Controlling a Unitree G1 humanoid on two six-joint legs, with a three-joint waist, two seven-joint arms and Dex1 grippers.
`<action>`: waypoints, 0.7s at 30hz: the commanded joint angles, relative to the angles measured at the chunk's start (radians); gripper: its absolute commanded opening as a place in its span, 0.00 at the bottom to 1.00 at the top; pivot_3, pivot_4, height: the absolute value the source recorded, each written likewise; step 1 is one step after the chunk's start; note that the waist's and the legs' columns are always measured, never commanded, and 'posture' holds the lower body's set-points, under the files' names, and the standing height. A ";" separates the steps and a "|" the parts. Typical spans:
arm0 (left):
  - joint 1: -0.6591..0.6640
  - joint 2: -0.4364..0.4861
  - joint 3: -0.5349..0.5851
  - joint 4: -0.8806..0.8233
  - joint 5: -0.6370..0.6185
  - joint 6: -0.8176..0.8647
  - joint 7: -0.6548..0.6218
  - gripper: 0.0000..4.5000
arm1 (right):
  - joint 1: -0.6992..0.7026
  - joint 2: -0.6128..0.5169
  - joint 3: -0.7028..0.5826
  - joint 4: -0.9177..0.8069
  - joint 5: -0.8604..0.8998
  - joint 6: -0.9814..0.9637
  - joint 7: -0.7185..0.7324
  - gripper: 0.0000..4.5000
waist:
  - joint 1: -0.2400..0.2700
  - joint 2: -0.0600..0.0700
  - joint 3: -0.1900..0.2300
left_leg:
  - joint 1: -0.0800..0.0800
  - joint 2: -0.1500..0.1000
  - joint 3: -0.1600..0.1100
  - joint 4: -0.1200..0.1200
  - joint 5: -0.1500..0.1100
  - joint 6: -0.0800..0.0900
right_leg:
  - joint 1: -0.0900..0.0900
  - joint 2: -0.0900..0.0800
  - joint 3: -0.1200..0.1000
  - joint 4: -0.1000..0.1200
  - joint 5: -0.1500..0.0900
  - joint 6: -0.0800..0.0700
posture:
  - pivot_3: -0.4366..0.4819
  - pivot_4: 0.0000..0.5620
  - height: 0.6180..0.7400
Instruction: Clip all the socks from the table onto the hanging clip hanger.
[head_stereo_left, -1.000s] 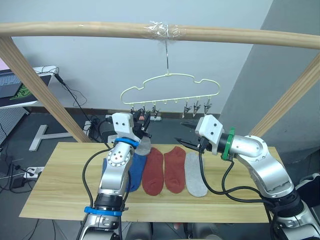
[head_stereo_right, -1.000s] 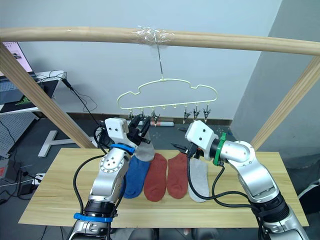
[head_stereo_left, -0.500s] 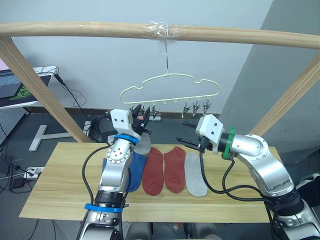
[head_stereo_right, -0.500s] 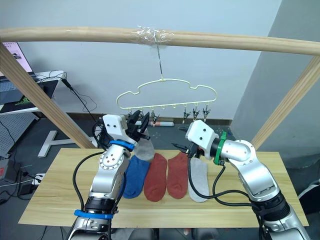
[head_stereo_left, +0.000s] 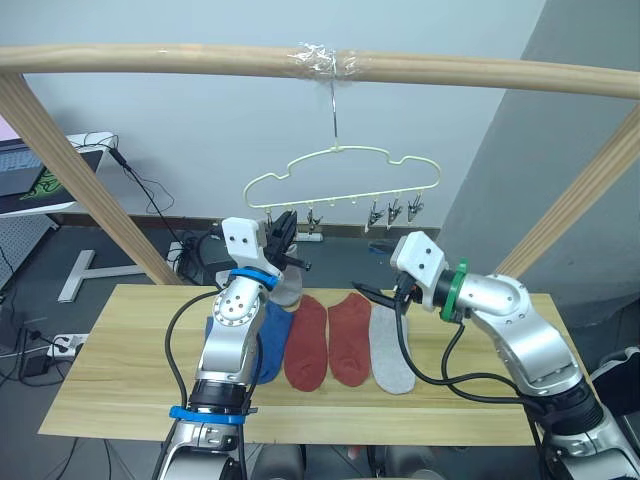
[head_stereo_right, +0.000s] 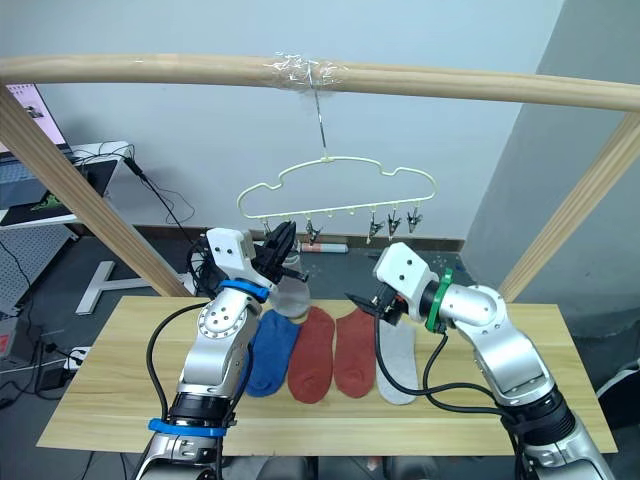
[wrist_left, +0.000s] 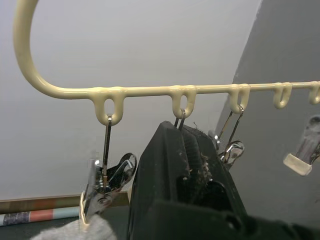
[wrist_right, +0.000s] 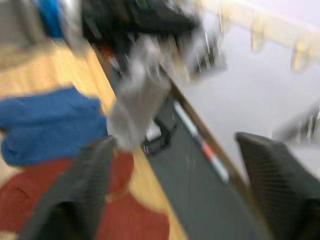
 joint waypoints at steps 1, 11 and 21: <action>-0.017 0.012 -0.001 -0.052 -0.014 0.008 -0.024 0.00 | 0.035 0.037 0.037 0.107 -0.103 -0.041 -0.115 0.99 | 0.000 0.000 0.000 | 0.000 0.000 0.000 0.000 0.000 0.000 | 0.000 0.000 0.000 0.000 0.000 0.000 | 0.46 0.26 0.75; -0.008 0.024 -0.001 -0.083 -0.020 0.049 -0.058 0.00 | 0.084 0.228 -0.014 0.507 -0.163 -0.131 -0.341 0.99 | 0.001 0.001 0.001 | 0.002 0.000 0.003 0.000 0.000 0.000 | 0.000 0.000 0.003 0.003 0.000 0.000 | 0.48 0.28 0.75; -0.006 0.034 0.009 -0.082 -0.027 0.069 -0.069 0.00 | 0.053 0.311 -0.055 0.691 -0.162 -0.188 -0.364 0.87 | 0.000 0.001 0.001 | 0.002 0.000 0.003 0.001 0.000 0.000 | 0.000 0.000 0.003 0.004 0.000 0.000 | 0.49 0.29 0.75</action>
